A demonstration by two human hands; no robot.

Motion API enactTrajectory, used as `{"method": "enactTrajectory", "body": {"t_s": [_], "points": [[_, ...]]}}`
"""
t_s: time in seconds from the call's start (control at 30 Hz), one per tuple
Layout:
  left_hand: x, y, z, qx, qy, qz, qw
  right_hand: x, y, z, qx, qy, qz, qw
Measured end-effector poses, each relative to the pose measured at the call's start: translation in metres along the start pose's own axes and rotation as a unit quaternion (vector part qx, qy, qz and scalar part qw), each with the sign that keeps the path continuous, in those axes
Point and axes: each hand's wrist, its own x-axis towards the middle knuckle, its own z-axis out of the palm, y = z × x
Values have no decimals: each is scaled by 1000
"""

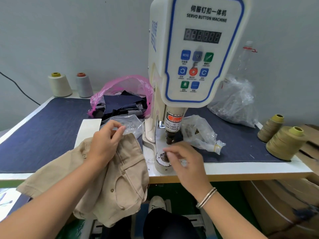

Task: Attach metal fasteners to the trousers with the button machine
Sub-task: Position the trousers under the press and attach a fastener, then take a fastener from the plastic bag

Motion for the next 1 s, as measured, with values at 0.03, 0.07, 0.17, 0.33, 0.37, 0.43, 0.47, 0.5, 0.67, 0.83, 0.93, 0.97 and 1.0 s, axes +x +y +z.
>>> {"method": "enactTrajectory", "body": {"t_s": [0.03, 0.07, 0.17, 0.33, 0.37, 0.43, 0.47, 0.5, 0.67, 0.83, 0.93, 0.97, 1.0], "points": [[-3, 11, 0, -22, -31, 15, 999, 1, -9, 6, 20, -25, -11, 999], [-8, 23, 1, -55, -65, 27, 996, 2, -19, 12, 42, -51, -10, 998], [-25, 57, 7, -196, -126, 33, 972, 3, -37, 32, 98, -147, 136, 975], [-30, 82, 12, -196, -140, 50, 969, 3, -30, 35, 159, -185, 300, 922], [-29, 83, 13, -168, -163, 64, 970, 5, -27, 31, 144, -172, 320, 920], [-25, 84, 16, -127, -212, 82, 965, 11, -20, 20, 152, -140, 363, 909], [-22, 82, 18, -114, -236, 86, 961, 14, -18, 14, 178, -127, 385, 897], [-19, 79, 19, -110, -259, 79, 956, 16, -15, 7, 212, -113, 407, 881], [-5, 38, 12, -4, -379, 33, 925, 21, 5, -25, 351, -55, 497, 792], [-11, 0, 0, 185, -377, 79, 904, 26, 22, -44, 426, -7, 489, 761], [-15, 3, 7, 75, -355, 33, 931, 25, 38, -41, 440, 9, 503, 744], [-14, 7, 5, -4, -348, -18, 937, 23, 44, -40, 440, 21, 514, 736], [-11, 11, 2, -74, -339, -64, 936, 19, 51, -39, 437, 29, 527, 729]]}}
